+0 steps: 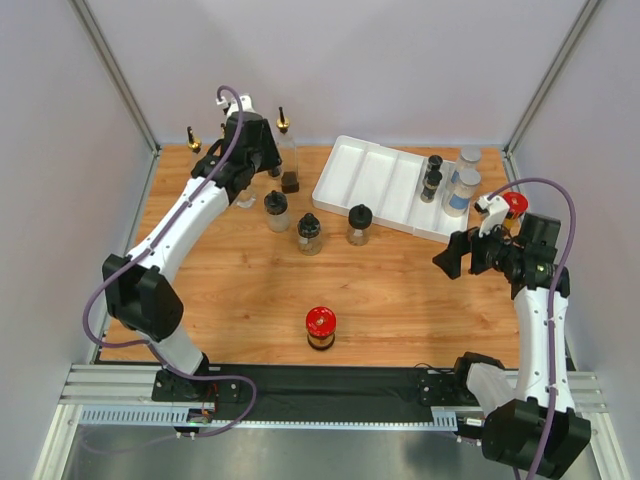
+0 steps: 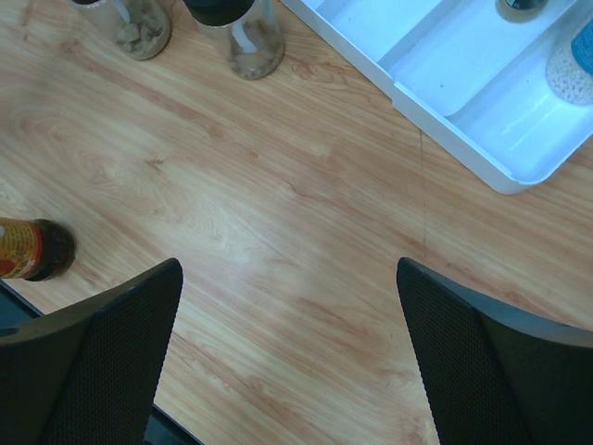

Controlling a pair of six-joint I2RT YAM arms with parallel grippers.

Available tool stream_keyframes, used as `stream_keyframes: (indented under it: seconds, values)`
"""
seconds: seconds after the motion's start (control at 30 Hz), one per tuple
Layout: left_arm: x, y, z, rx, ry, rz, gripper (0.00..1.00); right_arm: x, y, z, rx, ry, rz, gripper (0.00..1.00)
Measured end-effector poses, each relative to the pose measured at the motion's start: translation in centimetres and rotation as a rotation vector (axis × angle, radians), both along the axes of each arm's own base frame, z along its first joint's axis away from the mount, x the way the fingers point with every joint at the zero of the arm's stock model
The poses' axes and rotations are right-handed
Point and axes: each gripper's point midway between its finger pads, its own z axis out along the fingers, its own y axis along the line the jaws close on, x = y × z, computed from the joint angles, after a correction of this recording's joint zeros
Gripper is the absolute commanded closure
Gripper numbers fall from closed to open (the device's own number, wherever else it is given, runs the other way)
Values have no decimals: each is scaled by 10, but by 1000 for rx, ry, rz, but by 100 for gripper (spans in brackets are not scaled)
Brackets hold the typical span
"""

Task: Organize the condiment bottles
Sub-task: Pick up the bottle from the center of the board, then place the bottle in the storage box.

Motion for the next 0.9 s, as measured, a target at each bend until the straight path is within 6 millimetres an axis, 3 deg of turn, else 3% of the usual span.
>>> stream_keyframes:
  seconds: [0.27, 0.43, 0.7, 0.9]
  values:
    - [-29, -22, 31, -46, -3, -142, 91, -18, 27, 16, -1, -157, 196, 0]
    - [-58, -41, 43, -88, 17, -247, 91, -32, 51, 39, 11, -294, 416, 0]
    - [-108, -89, 57, -179, 56, -443, 92, -37, 119, 95, 10, -462, 773, 0]
    - [-142, -129, 62, -257, 100, -571, 92, -17, 163, 125, -55, -516, 821, 0]
